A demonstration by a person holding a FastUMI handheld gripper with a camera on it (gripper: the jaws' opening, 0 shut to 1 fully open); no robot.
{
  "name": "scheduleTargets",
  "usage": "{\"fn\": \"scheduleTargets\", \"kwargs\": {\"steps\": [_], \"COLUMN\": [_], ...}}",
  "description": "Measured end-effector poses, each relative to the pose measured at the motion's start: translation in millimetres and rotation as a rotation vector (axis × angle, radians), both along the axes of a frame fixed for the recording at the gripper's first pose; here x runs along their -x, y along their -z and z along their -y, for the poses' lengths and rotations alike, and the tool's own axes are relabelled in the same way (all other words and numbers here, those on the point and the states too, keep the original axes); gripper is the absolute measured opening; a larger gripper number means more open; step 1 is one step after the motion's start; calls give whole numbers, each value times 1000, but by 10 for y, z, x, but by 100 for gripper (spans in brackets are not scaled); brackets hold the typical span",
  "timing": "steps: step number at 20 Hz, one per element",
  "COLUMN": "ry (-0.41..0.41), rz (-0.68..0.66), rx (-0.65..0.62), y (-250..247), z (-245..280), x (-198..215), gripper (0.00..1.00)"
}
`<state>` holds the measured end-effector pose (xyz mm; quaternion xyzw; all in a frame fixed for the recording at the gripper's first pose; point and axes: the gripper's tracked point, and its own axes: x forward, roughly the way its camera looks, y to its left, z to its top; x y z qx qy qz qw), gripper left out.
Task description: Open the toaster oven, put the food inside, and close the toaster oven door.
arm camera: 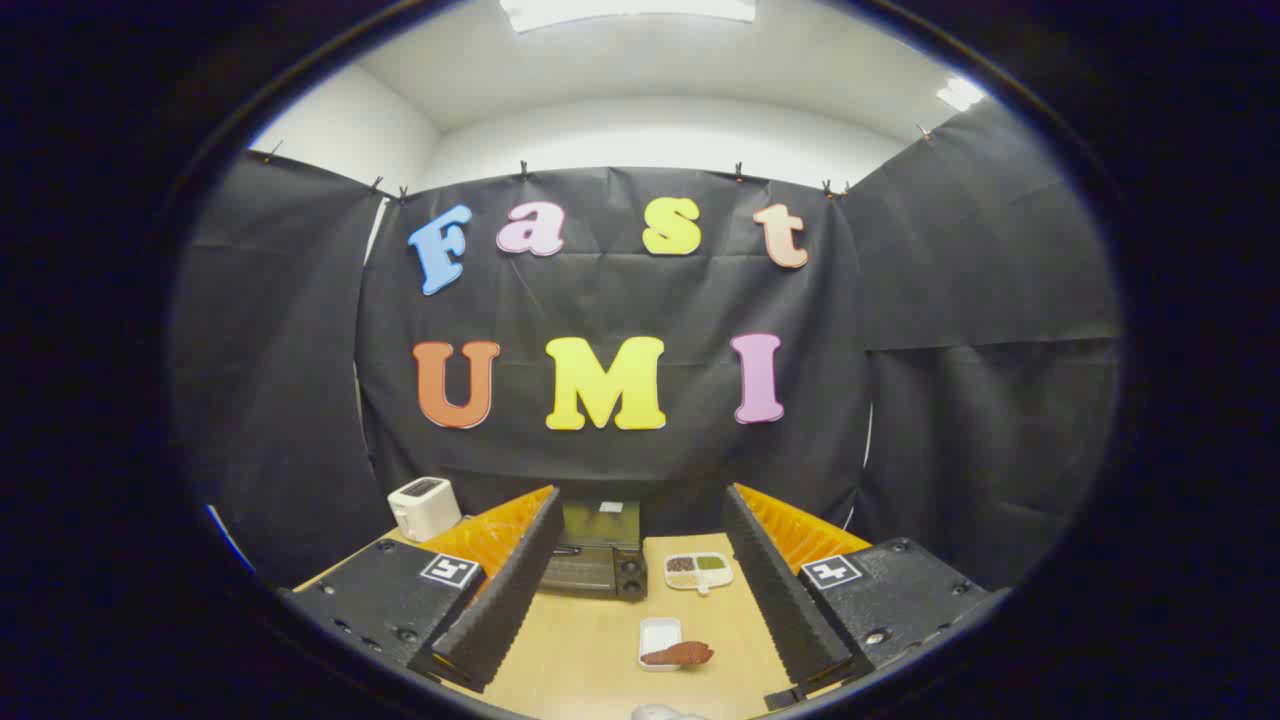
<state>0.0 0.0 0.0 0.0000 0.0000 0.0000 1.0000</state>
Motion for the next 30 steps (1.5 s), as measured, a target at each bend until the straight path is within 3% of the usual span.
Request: {"fn": "scheduleTargets", "kwargs": {"steps": [20, 25, 30], "ry": [1, -21, -66], "rz": [19, 31, 13], "rx": [39, 29, 44], "y": [17, 125, 466], "z": [-114, -303, -715], "x": [-140, -432, -1075], "gripper": [100, 100, 100]}}
